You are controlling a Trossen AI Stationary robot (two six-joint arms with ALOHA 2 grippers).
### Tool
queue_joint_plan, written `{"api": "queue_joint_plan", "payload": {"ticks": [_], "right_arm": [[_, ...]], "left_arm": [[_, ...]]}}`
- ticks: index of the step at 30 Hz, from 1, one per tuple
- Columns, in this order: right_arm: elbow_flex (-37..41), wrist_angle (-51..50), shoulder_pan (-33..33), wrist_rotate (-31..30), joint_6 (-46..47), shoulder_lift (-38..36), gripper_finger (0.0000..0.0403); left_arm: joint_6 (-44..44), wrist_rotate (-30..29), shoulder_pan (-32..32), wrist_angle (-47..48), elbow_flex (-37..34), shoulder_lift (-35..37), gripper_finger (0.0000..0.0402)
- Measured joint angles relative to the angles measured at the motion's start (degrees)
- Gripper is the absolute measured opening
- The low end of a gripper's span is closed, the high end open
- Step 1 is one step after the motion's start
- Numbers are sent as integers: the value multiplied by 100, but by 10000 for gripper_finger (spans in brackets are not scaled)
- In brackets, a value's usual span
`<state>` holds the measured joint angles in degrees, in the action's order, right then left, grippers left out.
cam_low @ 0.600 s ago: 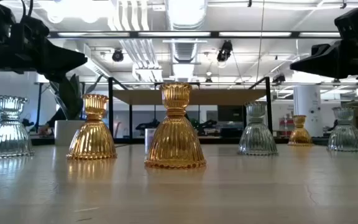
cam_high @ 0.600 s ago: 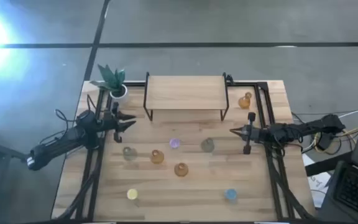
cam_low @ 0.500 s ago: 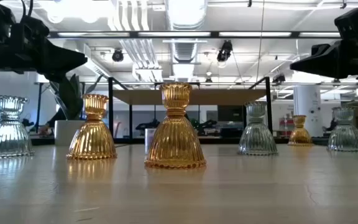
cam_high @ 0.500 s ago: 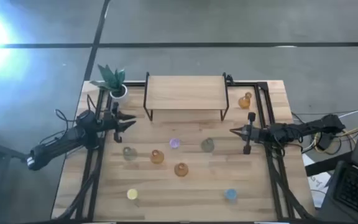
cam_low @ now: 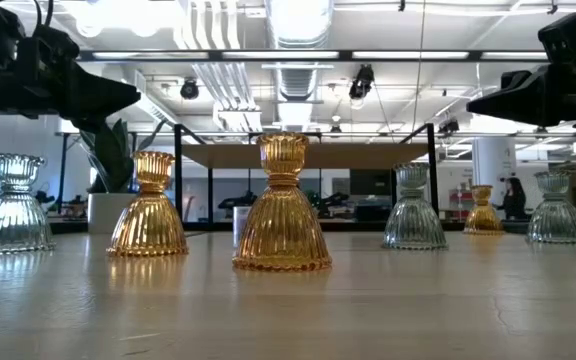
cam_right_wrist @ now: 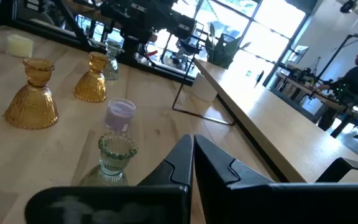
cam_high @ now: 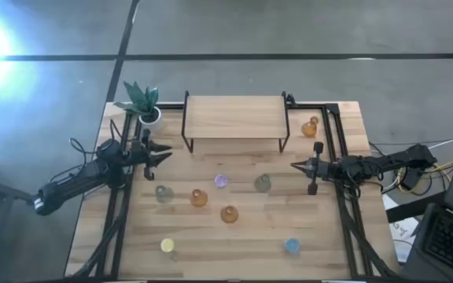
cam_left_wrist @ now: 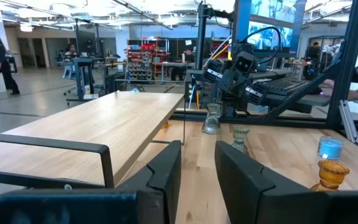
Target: Pick & Place candle stick holders
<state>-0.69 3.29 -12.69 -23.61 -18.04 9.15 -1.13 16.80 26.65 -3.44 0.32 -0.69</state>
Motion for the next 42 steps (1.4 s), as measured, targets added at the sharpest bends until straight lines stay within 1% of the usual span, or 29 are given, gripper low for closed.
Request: {"api": "queue_joint_plan", "payload": {"ticks": [23,29,38,42], "right_arm": [[0,2,-4,-3,0,0,8],[0,15,-4,-510,0,0,8],[0,21,-4,-510,3,0,8],[0,89,-4,-507,272,0,8]], "left_arm": [[0,0,2,0,0,0,104],[0,0,2,2,0,2,104],[0,0,0,0,0,2,104],[0,1,0,1,0,1,104]]}}
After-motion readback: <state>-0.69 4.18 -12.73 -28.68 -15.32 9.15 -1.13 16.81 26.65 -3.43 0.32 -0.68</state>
